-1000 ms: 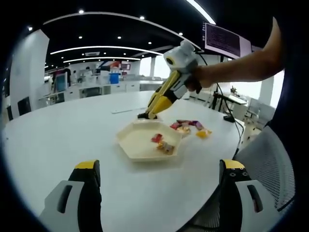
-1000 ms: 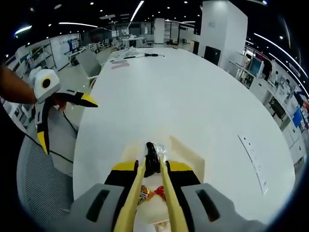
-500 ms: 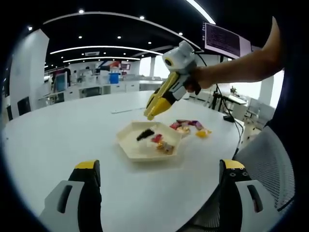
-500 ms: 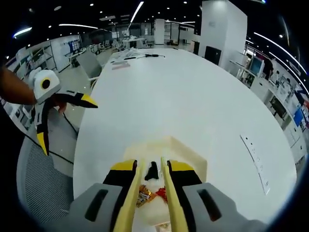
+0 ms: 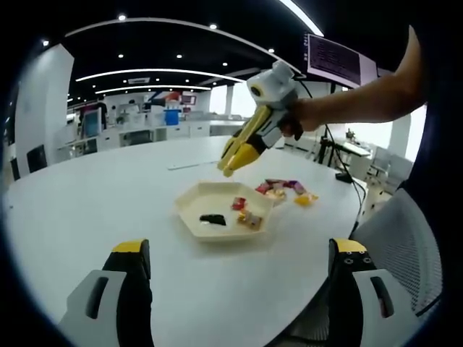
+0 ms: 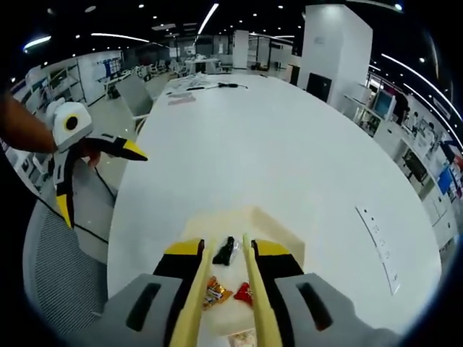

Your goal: Place the target food into the container with the food tongs after gripping and lifting it, then release it inside without dropping or visibly crushing the food.

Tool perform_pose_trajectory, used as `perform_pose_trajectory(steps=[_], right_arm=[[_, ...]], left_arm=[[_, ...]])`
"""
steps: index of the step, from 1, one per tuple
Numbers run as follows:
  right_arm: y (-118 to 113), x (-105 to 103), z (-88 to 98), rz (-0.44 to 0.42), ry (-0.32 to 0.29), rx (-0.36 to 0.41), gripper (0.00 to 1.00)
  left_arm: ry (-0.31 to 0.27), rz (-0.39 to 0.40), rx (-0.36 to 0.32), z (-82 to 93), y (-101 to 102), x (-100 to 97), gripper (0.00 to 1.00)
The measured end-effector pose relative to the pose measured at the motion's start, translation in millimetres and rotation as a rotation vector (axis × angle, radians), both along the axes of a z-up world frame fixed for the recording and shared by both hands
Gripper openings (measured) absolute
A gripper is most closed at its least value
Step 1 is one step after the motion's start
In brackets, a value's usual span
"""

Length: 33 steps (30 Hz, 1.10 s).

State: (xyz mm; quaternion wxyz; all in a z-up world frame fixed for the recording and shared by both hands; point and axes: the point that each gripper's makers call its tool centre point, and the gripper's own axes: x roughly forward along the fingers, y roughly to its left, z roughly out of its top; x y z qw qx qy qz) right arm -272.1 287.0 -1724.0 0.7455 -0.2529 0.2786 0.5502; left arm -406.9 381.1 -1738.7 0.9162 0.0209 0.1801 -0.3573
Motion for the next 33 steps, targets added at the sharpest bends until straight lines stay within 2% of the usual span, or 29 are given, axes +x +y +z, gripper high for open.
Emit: perform_pose_trajectory(steps=[17,33], right_arm=[[-19.2,-2.0,11.4,-0.014,-0.017,0.032,0.26],[-50.1,-2.1,9.6,-0.057,-0.014,0.05,0.27]], left_arm=[[0.0,0.0,0.006,-0.4,-0.5,-0.3,0.99],[0.0,0.003,0.019,-1.8,0.7,0.1,0.99]])
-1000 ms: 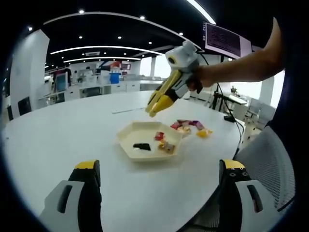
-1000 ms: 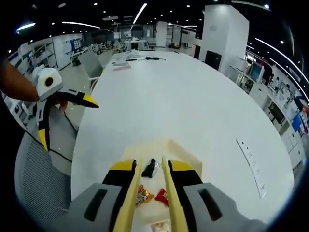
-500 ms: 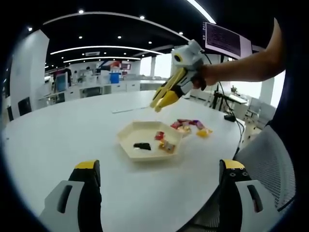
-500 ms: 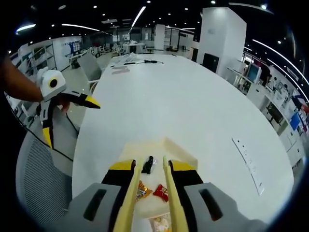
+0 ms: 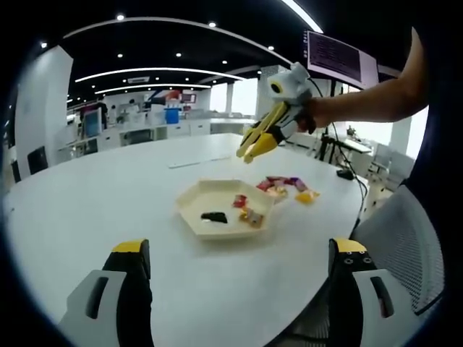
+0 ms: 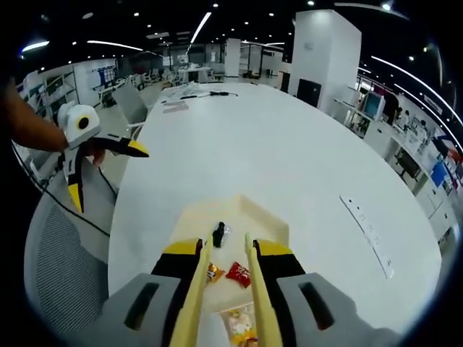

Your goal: Place the target food into the container with the food tongs after gripping and lifting it, then release it inside without dropping or visibly crushing the food.

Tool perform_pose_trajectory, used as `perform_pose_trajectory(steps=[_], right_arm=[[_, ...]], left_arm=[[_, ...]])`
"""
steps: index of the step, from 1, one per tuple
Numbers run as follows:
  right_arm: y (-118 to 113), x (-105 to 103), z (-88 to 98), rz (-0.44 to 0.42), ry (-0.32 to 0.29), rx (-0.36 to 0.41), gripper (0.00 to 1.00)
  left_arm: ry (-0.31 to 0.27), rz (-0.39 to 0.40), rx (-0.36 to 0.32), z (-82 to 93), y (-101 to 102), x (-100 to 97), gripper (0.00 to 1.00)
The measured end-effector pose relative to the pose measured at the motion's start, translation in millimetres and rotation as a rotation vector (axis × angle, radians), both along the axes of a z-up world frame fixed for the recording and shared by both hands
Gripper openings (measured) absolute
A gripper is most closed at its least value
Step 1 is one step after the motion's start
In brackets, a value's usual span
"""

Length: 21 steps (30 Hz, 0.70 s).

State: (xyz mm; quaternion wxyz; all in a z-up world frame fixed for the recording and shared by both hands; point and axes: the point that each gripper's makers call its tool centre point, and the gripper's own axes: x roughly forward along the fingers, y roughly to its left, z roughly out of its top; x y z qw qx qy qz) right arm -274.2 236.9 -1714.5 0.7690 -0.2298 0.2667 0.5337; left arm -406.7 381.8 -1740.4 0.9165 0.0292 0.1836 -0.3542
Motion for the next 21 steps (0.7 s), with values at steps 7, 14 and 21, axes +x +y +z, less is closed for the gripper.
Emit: perform_pose_trajectory(steps=[7,14,21], right_arm=[[-15.4,-2.6,-0.3,-0.015,-0.004,-0.003,0.27],[-28.1,-4.4,-0.7,-0.033,-0.005,-0.001,0.27],[-44.0,-5.8,-2.4,-0.054,-0.004,0.002,0.28]], left_arm=[[0.003,-0.003,0.004,-1.5,-0.3,-0.2,0.99],[0.01,-0.008,0.008,-3.0,-1.6,-0.8,0.99],[0.017,-0.017,0.017,-5.3,-3.3,-2.1,0.99]])
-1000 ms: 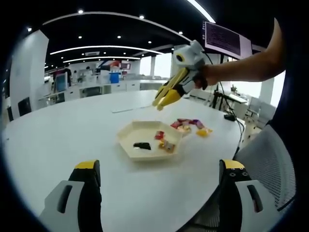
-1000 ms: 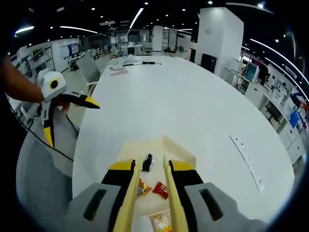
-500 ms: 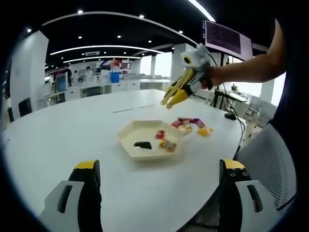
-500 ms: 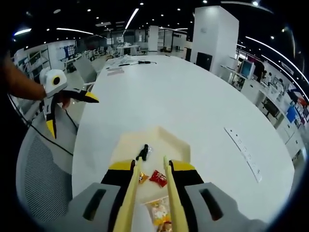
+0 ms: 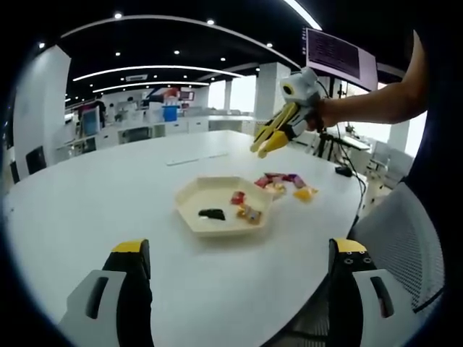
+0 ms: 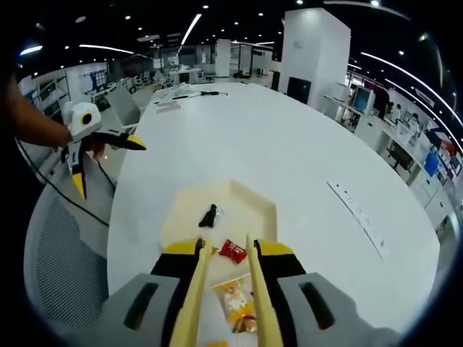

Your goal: Place the target food into the container with the food tongs after gripping and lifting it, then release it inside without dropping or visibly crushing the food.

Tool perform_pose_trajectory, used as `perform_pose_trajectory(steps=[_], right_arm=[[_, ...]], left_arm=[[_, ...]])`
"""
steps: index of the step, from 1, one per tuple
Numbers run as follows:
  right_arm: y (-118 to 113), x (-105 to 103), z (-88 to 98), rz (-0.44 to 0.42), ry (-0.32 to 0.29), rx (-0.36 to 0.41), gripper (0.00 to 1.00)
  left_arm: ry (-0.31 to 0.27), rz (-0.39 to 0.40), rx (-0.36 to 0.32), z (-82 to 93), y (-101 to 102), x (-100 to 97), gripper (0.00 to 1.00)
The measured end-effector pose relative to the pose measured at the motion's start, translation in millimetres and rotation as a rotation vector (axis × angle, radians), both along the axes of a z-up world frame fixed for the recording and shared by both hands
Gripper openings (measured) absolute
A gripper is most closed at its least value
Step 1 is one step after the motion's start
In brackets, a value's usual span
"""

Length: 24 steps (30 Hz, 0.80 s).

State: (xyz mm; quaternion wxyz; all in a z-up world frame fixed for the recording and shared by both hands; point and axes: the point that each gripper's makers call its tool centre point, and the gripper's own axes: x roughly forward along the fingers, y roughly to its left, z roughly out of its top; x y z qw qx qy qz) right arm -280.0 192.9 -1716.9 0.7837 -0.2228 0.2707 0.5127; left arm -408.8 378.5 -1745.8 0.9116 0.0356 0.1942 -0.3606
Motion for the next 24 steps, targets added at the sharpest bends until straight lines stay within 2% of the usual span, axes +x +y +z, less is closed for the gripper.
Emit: perform_pose_trajectory(steps=[24], right_arm=[[-55.6,-13.2,-9.8,-0.053,0.003,0.004,0.29]], left_arm=[[0.019,-0.005,0.004,-3.9,-1.3,-1.4,0.99]])
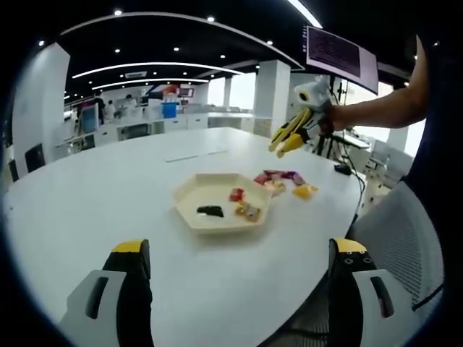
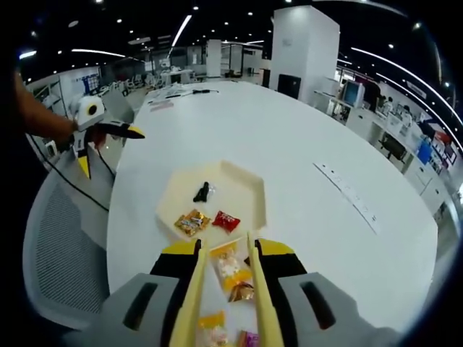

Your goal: Place the target food into the container with the food tongs after gripping and lifting it, then release it inside without dropping or visibly crushing the food.

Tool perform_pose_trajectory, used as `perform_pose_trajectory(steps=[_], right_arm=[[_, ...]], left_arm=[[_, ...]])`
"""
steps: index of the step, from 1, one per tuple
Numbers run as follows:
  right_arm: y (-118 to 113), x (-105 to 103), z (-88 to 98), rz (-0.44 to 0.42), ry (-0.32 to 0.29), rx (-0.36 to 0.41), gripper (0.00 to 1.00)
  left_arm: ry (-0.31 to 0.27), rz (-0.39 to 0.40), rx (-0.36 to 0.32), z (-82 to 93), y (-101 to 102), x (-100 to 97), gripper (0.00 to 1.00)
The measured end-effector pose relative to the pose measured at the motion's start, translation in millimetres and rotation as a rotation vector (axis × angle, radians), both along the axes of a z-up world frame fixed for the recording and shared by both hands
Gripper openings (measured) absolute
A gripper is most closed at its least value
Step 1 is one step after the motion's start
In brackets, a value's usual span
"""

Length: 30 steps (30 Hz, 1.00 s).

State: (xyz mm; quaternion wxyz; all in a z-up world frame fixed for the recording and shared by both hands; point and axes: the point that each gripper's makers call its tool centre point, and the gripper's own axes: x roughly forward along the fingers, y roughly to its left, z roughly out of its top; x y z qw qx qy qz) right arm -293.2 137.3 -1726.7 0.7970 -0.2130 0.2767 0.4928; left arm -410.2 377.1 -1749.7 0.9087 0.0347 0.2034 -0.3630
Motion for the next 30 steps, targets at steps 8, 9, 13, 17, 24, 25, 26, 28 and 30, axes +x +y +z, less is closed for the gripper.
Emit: perform_pose_trajectory(steps=[8,9,13,17,24,25,26,28,30], right_arm=[[-13.4,-4.6,-1.2,-0.014,-0.008,-0.01,0.29],[-14.3,-4.9,-1.0,-0.015,-0.011,-0.011,0.29],[-14.9,-6.3,-1.1,-0.011,-0.013,-0.016,0.29],[-14.0,-7.3,-0.1,-0.012,-0.016,-0.013,0.29],[-12.7,-8.5,-1.9,-0.009,-0.016,-0.014,0.29],[-12.5,-8.8,-2.5,-0.009,-0.016,-0.015,0.29],[-12.6,-8.9,-3.7,-0.008,-0.016,-0.015,0.29],[-11.0,-10.2,-7.0,-0.001,-0.018,-0.019,0.29],[-9.4,-11.5,-11.8,0.008,-0.016,-0.026,0.29]], left_arm=[[0.002,-0.001,-0.001,-0.2,0.4,-0.1,0.99],[0.002,-0.001,-0.001,-0.5,0.9,0.2,0.99],[0.001,-0.001,-0.002,0.2,0.4,-0.1,0.99],[-0.001,0.0,-0.002,0.1,0.9,0.1,0.99],[-0.003,0.003,-0.003,1.3,1.0,0.1,0.99],[-0.004,0.003,-0.004,1.7,1.0,0.0,0.99],[-0.003,0.004,-0.004,1.8,1.0,0.0,0.99],[-0.004,0.004,-0.005,2.0,1.1,0.1,0.99],[-0.003,0.004,-0.005,1.5,1.1,0.3,0.99]])
